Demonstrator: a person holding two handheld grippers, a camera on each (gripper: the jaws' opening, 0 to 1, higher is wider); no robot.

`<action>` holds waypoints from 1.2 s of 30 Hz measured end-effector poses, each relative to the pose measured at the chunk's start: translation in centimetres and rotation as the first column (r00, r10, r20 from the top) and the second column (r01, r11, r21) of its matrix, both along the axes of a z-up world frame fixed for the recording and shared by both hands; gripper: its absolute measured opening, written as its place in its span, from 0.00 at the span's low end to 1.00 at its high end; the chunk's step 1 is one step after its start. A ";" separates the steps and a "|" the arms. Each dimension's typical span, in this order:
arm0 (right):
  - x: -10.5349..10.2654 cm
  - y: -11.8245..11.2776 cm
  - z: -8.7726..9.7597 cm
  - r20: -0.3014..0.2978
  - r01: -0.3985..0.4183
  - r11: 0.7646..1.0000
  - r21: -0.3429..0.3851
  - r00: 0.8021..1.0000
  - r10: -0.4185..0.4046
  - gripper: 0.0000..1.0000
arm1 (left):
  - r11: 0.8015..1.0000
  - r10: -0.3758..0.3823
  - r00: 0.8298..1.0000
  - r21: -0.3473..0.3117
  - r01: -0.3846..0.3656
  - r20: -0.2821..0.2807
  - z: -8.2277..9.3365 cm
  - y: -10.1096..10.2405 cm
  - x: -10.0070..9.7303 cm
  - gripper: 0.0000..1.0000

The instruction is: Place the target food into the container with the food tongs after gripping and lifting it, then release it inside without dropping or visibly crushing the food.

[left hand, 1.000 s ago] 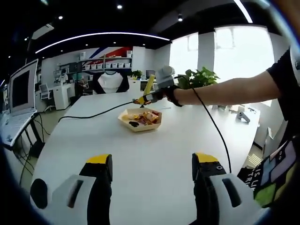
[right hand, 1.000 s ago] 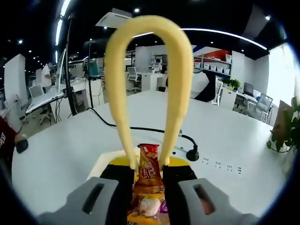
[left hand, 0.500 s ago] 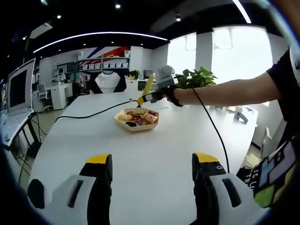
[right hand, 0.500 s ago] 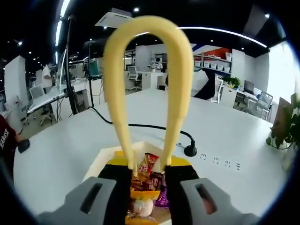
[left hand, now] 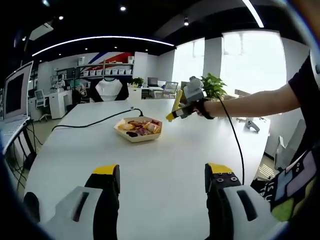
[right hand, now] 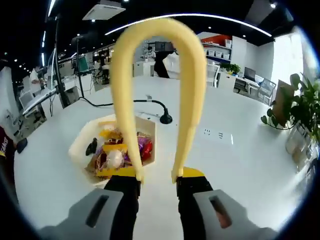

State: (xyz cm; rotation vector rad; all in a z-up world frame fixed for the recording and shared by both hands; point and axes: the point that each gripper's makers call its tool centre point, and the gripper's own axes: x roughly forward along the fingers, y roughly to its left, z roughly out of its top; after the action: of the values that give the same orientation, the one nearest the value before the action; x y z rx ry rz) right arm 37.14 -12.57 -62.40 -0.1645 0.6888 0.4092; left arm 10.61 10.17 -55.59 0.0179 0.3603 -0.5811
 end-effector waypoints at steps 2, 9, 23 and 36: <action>-0.3 -0.8 -0.4 -0.016 -0.001 0.999 -0.034 1.000 0.000 0.26 | 1.000 -0.009 1.000 -0.004 0.009 -0.005 -0.2 -0.2 -0.2 0.73; -2.6 -2.1 -2.6 -0.184 0.155 0.987 0.033 0.972 -0.146 0.28 | 0.999 -0.035 0.999 -0.010 0.035 -0.004 0.0 -0.7 -0.6 0.73; -4.0 -2.4 -3.6 -0.280 0.204 0.979 -0.014 0.939 -0.200 0.30 | 0.999 -0.048 0.999 0.005 0.048 -0.011 -0.1 -0.9 -0.8 0.72; -2.9 -2.7 -4.1 -0.255 0.323 0.944 0.060 0.920 -0.299 0.28 | 0.999 -0.044 0.999 0.010 0.045 -0.016 -0.1 -0.9 -0.3 0.72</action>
State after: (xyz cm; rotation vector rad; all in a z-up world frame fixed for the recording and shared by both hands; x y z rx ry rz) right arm 34.29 -15.28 -66.46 0.0942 0.9183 0.1566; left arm 10.28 9.23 -55.66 0.0308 0.3792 -0.6237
